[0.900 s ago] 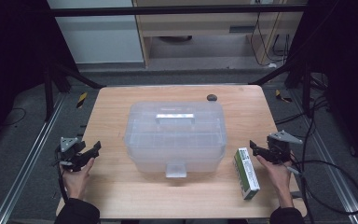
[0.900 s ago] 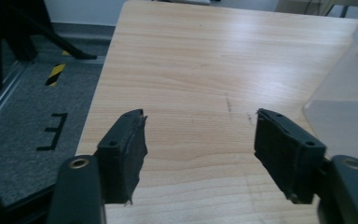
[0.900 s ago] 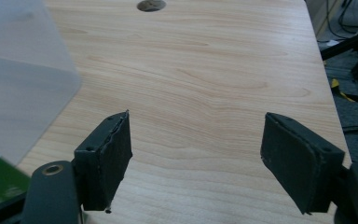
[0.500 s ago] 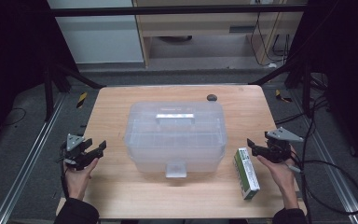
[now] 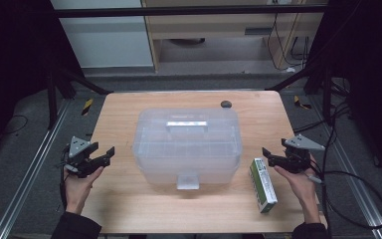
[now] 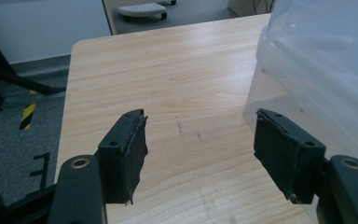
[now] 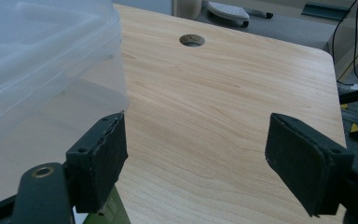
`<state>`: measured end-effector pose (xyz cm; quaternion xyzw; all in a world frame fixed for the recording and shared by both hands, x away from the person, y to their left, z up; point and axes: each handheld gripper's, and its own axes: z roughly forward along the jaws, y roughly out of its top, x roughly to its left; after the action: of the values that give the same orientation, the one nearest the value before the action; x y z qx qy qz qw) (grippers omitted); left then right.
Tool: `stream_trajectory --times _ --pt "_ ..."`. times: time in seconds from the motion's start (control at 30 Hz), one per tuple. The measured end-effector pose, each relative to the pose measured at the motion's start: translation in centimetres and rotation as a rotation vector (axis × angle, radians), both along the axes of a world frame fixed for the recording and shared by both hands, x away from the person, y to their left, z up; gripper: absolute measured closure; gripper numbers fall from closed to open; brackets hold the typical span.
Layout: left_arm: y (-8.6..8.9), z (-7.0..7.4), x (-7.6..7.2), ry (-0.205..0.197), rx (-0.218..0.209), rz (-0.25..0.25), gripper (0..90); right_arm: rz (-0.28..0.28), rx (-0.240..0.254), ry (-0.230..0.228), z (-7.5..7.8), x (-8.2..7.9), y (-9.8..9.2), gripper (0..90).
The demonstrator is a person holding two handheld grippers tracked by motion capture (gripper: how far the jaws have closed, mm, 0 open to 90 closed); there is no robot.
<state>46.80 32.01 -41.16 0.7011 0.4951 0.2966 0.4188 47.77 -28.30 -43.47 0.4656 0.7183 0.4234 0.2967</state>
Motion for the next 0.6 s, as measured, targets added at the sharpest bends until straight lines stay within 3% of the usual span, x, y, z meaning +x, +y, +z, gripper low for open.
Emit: stream_trajectory --times 0.13,0.33,0.6 --pt "-0.3 0.5 -0.1 0.004 -0.002 -0.024 32.6 -0.002 -0.007 0.009 -0.1 0.0 -0.2 20.1" --pt "-1.3 1.8 -0.6 -0.023 0.023 -0.06 31.2 -0.006 -0.013 0.017 -0.2 0.0 -0.2 19.5" --pt "-1.2 3.4 -0.9 -0.047 0.0 -0.082 31.3 -0.006 -0.02 0.022 -0.2 0.1 -0.2 19.1"
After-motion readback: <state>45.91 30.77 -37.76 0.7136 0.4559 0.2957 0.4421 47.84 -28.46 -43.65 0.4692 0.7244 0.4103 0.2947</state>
